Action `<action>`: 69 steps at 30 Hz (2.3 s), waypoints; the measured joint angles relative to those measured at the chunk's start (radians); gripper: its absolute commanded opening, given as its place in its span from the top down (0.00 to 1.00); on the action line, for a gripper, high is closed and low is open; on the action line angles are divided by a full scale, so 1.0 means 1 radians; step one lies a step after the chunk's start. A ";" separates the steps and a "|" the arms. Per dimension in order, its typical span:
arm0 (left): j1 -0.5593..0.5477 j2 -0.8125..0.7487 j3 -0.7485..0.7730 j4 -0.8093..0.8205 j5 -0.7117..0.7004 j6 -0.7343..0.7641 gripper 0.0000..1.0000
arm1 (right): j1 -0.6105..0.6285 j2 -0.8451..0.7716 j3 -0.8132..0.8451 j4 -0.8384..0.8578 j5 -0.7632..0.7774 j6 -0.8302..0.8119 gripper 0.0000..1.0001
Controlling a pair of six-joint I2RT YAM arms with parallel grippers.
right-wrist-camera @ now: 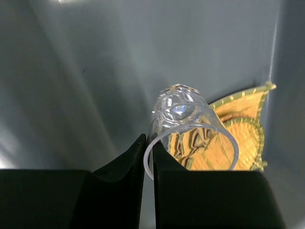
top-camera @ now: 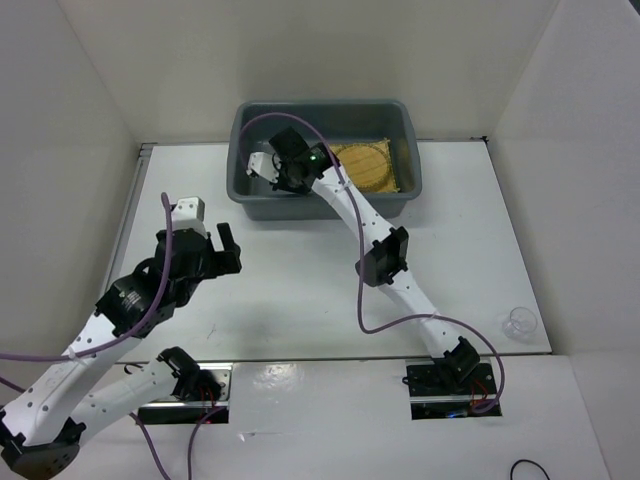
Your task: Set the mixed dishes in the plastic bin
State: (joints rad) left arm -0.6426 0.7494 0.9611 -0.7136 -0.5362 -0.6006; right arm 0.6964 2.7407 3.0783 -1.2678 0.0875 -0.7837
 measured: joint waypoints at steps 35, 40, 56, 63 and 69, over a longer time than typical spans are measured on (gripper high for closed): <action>-0.095 -0.143 -0.073 0.120 -0.087 -0.036 0.00 | -0.054 -0.600 -0.199 -0.004 0.061 0.192 0.45; -0.116 -0.155 -0.080 0.117 -0.118 -0.040 0.00 | -0.084 -1.034 -0.642 0.031 0.137 0.239 0.46; -0.047 0.112 0.154 -0.002 -0.046 -0.009 0.69 | -0.303 -1.191 -1.398 -0.023 0.083 0.234 0.74; 0.100 0.189 0.248 -0.110 0.187 0.014 0.62 | -0.465 -1.466 -1.632 -0.018 0.072 0.241 0.42; 0.183 0.302 0.253 -0.128 0.363 0.084 0.54 | -0.717 -1.741 -1.955 -0.022 0.130 0.244 0.35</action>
State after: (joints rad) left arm -0.4595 1.0512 1.2144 -0.8417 -0.1730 -0.5171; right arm -0.0204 1.0000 1.1229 -1.2896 0.2176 -0.5396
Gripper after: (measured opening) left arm 0.440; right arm 0.604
